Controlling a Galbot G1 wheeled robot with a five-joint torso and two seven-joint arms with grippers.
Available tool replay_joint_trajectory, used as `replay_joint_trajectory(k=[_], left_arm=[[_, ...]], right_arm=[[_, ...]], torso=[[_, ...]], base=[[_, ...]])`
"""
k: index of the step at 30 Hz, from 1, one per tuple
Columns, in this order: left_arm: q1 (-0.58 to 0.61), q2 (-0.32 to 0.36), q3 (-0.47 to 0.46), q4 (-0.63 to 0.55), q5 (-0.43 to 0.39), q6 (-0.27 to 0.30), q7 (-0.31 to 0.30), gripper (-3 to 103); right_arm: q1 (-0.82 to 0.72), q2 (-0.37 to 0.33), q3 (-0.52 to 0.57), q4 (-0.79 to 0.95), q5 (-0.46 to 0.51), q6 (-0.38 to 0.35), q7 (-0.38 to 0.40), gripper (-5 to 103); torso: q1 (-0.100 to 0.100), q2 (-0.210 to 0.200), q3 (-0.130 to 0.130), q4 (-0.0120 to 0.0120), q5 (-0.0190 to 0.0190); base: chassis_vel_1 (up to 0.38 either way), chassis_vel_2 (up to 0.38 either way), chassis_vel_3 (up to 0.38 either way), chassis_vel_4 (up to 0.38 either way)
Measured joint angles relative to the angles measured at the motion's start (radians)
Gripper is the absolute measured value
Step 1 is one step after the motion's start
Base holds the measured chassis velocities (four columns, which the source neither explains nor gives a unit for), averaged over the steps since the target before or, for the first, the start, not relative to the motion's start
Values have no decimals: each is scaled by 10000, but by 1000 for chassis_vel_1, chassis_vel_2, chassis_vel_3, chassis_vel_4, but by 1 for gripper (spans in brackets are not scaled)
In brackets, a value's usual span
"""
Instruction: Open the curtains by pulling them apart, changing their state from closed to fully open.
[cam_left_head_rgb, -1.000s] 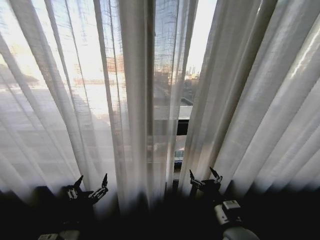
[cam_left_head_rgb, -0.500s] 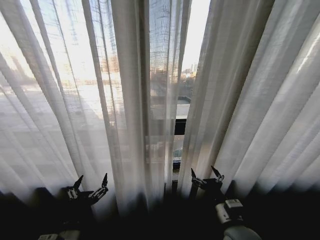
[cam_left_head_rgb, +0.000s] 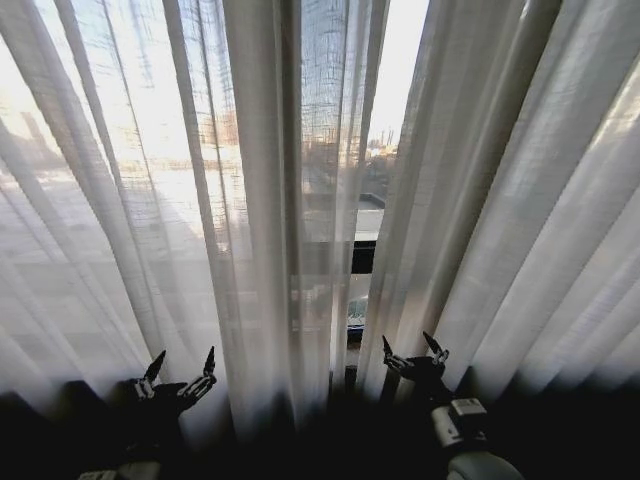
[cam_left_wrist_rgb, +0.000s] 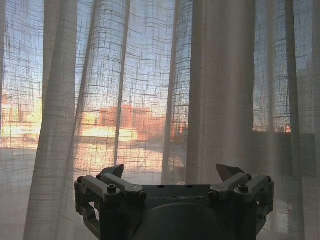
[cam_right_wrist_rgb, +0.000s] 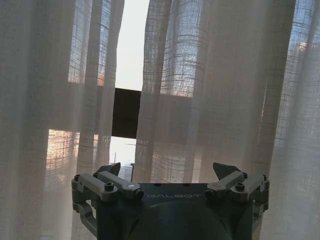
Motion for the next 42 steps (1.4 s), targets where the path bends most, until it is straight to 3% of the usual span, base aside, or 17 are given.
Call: replay_joint_trajectory(k=[7, 12, 14, 27, 30, 33, 36, 41, 42], left_arm=[[147, 4, -27, 1, -4, -17, -4, 100], [181, 65, -129, 1, -4, -56, -5, 100], [-22, 31, -265, 1, -29, -4, -56, 100], [45, -132, -477, 1, 29, -238, -78, 100], [36, -157, -442, 1, 59, -263, -78, 100], [-9, -162, -410, 1, 69, -266, -77, 100], [-21, -161, -411, 1, 69, -266, -77, 100], [-67, -203, -420, 1, 68, -264, -77, 100], [-70, -229, -421, 2, 72, -263, -77, 100]], right_arm=[[761, -303, 473, -766, 1318, -489, 545, 100], [1363, -487, 454, -1171, 1747, -631, 676, 100], [2911, -674, 91, -2293, 2176, -810, 896, 100], [5450, -183, -548, -4434, 1854, -882, 1101, 101], [5560, -126, -620, -4469, 1838, -879, 1100, 96], [5589, -233, -638, -4421, 1847, -875, 1123, 80], [5577, -347, -639, -4354, 1901, -873, 1149, 74], [5552, -523, -681, -4287, 2097, -860, 1194, 53], [5566, -532, -718, -4288, 2121, -858, 1207, 53]], torso=[[1, -1, 0, -1, 2], [-7, 3, -4, -2, 1], [-5, 2, -2, 0, -1], [-1, 0, -1, 0, -1], [-1, 1, -1, 0, -1], [-1, 1, -1, -2, 1], [-1, 0, -2, -2, 0], [-2, 1, -2, -2, 0], [-2, 1, -2, -2, 0]], base=[[-29, 28, 16, -28], [0, 0, 0, 0], [0, 0, 0, 0], [0, 0, 0, 0], [0, 0, 0, 0], [0, 0, 0, 0], [0, 0, 0, 0], [0, 0, 0, 0], [0, 0, 0, 0]])
